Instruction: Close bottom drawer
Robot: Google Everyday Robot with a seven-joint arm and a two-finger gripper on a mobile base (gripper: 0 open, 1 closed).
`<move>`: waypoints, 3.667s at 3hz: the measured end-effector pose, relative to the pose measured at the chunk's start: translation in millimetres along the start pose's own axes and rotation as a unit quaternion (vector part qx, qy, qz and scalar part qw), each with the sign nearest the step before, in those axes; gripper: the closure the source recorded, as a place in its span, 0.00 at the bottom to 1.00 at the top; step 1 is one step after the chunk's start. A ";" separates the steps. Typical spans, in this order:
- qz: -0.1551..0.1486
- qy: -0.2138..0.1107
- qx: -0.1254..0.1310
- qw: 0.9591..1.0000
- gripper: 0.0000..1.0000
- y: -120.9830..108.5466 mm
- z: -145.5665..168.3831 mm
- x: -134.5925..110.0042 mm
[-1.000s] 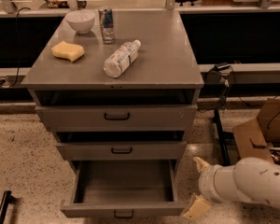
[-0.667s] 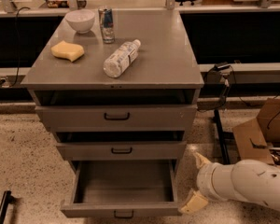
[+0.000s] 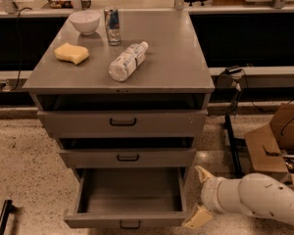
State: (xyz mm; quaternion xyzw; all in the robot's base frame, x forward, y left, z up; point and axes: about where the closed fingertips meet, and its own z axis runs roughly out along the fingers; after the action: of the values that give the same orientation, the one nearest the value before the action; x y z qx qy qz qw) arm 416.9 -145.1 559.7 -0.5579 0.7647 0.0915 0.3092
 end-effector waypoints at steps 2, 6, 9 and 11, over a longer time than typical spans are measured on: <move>-0.077 -0.096 -0.028 0.992 0.00 25.7 48.7 27.1; -0.092 -0.144 -0.100 0.980 0.00 106.6 139.6 86.2; -0.092 -0.157 -0.097 0.978 0.00 124.9 222.3 106.6; -0.077 -0.155 -0.119 0.978 0.16 142.7 279.9 128.7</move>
Offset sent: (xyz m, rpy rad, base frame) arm -0.0258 0.0132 -0.0818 0.2017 -0.1338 0.3796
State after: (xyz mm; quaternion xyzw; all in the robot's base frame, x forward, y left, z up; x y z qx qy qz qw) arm 366.9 -60.4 234.8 -0.6267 0.6460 0.2431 0.3618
